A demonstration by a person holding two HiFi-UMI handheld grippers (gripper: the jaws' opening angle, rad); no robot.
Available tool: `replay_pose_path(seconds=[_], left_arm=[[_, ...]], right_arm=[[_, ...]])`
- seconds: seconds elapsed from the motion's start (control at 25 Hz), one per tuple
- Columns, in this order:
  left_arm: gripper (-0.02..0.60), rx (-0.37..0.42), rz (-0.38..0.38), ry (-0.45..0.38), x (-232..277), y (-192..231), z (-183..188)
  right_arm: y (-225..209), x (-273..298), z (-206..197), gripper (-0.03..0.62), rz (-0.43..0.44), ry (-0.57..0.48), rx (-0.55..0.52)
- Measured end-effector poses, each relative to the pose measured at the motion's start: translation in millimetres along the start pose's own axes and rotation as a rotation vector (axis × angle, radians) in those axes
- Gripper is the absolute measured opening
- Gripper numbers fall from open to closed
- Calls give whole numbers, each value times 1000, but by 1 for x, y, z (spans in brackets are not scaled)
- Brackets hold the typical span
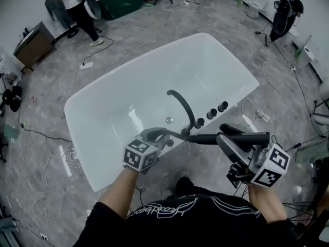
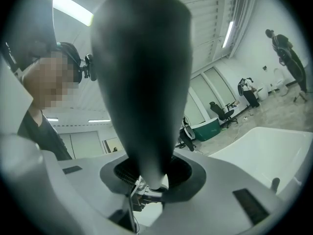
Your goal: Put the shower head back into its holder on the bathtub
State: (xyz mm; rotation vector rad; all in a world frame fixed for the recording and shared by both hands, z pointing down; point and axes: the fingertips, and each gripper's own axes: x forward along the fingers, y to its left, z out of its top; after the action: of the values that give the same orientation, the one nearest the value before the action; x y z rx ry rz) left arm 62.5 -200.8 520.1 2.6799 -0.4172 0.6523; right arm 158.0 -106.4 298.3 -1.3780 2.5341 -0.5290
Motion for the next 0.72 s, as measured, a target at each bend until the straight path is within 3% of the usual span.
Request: replay_pose_path(seconds=[0.48, 0.72], left_arm=[[65, -44, -50, 131, 34, -12, -63], [66, -4, -52, 197, 45, -20, -85]], right_arm=[[-10, 13, -35, 126, -18, 101, 7], [-12, 23, -38, 126, -7, 116, -18]])
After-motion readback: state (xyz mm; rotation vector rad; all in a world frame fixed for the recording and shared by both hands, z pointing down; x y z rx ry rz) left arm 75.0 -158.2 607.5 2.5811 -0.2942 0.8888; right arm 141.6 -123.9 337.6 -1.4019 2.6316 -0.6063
